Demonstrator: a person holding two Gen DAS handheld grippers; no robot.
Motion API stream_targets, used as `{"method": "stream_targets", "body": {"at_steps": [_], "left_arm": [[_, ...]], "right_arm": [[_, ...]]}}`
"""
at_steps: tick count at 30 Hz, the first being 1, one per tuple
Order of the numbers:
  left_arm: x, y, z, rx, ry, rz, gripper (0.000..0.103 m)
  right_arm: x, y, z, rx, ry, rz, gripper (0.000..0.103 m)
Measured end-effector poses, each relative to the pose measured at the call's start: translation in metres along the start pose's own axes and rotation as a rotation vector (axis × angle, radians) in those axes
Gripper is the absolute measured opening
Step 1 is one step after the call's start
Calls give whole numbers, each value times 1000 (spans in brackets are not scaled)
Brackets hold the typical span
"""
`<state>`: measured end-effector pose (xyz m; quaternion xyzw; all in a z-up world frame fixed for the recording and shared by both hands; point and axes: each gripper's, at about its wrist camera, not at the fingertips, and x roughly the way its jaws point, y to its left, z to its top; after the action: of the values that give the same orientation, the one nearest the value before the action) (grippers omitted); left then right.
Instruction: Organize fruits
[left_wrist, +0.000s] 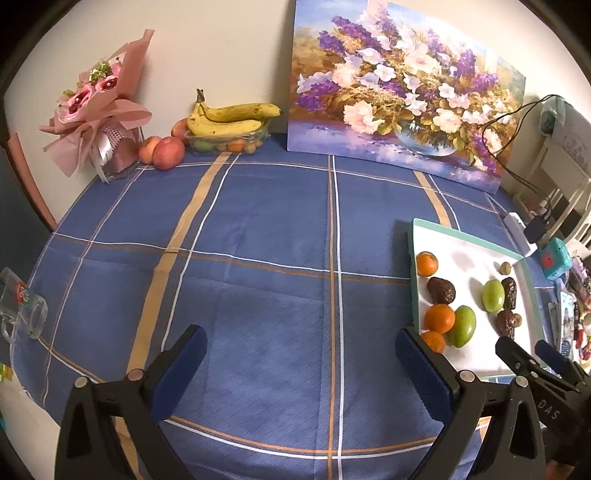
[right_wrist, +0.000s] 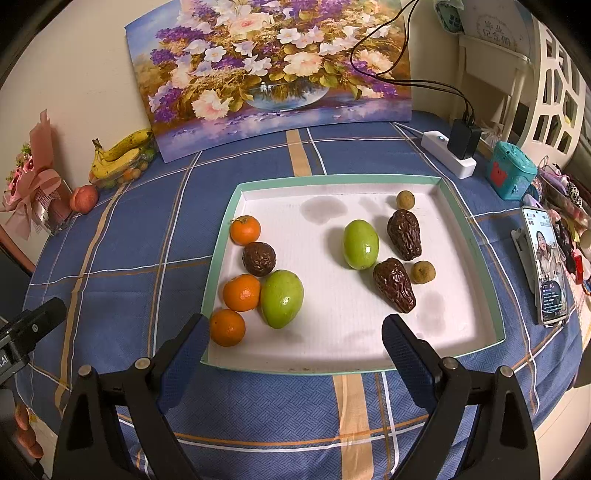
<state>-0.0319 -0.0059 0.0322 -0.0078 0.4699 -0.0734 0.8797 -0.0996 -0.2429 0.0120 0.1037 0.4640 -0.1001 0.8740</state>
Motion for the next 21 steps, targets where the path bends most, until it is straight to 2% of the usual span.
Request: {"method": "stream_targets", "body": {"at_steps": [21], "left_arm": [[9, -1, -3, 27, 62, 38, 103]], "right_arm": [[1, 1, -1, 0, 3, -3, 94]]}}
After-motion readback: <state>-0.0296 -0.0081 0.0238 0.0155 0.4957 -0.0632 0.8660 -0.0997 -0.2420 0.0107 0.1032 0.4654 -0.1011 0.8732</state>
